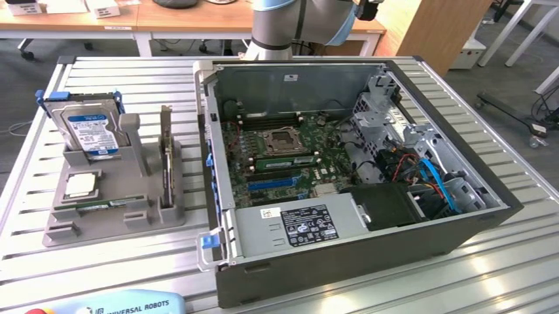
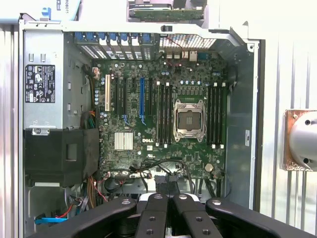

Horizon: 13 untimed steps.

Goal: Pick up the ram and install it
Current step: 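Press down the ram until it locks into place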

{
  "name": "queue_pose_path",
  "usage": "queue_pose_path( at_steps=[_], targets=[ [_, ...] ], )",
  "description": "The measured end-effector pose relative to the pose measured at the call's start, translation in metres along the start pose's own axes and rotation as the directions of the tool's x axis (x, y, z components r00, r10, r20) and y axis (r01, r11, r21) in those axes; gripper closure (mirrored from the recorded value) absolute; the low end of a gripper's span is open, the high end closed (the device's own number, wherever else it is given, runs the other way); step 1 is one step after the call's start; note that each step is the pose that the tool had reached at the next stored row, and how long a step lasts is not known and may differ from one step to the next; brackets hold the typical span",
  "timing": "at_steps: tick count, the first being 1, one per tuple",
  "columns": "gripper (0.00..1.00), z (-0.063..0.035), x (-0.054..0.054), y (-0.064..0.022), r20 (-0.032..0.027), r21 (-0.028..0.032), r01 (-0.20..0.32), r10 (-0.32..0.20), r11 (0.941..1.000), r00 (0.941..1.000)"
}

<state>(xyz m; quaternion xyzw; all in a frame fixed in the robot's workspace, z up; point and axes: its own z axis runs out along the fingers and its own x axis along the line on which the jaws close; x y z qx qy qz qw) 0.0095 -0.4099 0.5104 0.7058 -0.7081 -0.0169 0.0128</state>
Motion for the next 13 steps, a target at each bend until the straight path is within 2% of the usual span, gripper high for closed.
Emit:
queue_pose_path(
  at_steps=[6, 13],
  targets=[
    [0.9, 0.0027, 0.0, -0.0001, 0.0, 0.0, 0.0, 0.0, 1.0, 1.0],
    [0.9, 0.0101, 0.0, -0.0004, 0.0001, 0.0, 0.0, 0.0, 1.0, 1.0]
  ],
)
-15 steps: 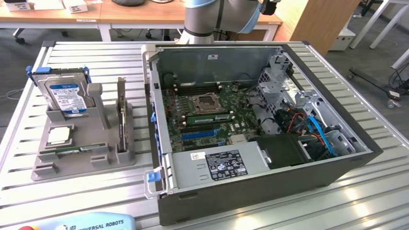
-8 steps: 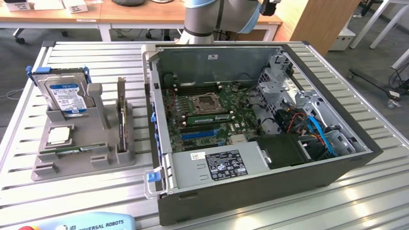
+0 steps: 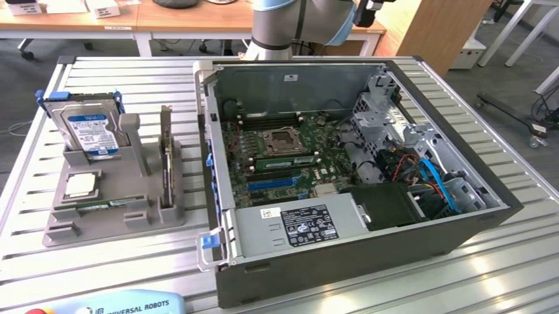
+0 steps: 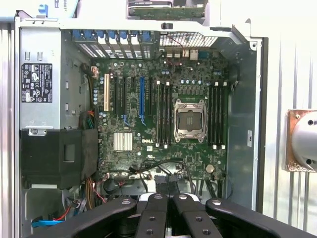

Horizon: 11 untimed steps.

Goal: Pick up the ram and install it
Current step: 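Press down the ram until it locks into place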

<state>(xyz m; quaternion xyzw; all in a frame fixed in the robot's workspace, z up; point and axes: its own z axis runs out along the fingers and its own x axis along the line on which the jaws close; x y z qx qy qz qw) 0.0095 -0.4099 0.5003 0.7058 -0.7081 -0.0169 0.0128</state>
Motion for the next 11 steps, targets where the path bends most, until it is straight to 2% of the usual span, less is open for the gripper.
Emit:
queue_pose_path(
  at_steps=[11],
  targets=[
    [0.9, 0.0172, 0.0, -0.0007, -0.0002, 0.0, 0.0, 0.0, 1.0, 1.0]
  ],
)
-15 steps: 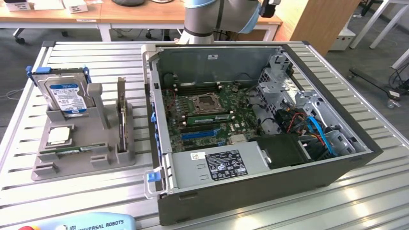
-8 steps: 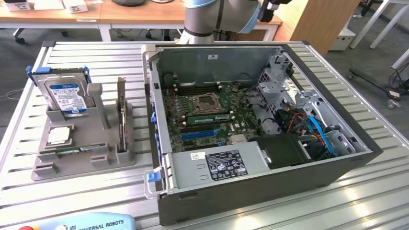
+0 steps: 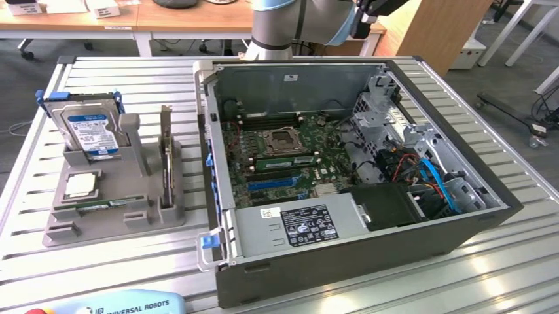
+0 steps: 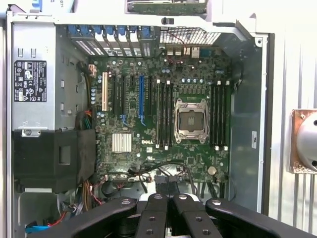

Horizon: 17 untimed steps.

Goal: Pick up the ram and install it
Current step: 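Press down the ram until it locks into place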

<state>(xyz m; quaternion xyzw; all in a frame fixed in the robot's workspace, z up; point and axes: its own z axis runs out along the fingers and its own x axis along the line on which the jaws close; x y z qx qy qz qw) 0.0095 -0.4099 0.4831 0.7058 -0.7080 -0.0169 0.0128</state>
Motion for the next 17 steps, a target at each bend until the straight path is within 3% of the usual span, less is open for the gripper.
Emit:
queue_pose_path(
  at_steps=[17],
  targets=[
    [0.9, 0.0308, 0.0, -0.0013, 0.0001, 0.0, 0.0, 0.0, 1.0, 1.0]
  ],
)
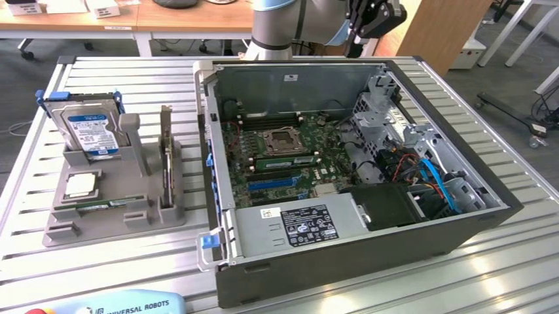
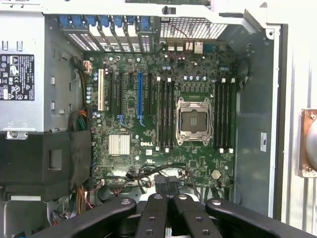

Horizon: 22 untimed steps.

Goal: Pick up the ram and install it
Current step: 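Press down the ram until it locks into place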

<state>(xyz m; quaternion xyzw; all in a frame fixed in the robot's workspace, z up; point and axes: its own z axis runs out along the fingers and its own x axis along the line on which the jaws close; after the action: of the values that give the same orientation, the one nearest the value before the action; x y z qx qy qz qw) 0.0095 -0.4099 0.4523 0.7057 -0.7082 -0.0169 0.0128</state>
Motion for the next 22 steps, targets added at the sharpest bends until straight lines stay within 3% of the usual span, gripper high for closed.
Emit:
queue_pose_path(
  at_steps=[22],
  targets=[
    [0.9, 0.04, 0.0, -0.0016, 0.0001, 0.0, -0.002, 0.002, 1.0, 1.0]
  ],
)
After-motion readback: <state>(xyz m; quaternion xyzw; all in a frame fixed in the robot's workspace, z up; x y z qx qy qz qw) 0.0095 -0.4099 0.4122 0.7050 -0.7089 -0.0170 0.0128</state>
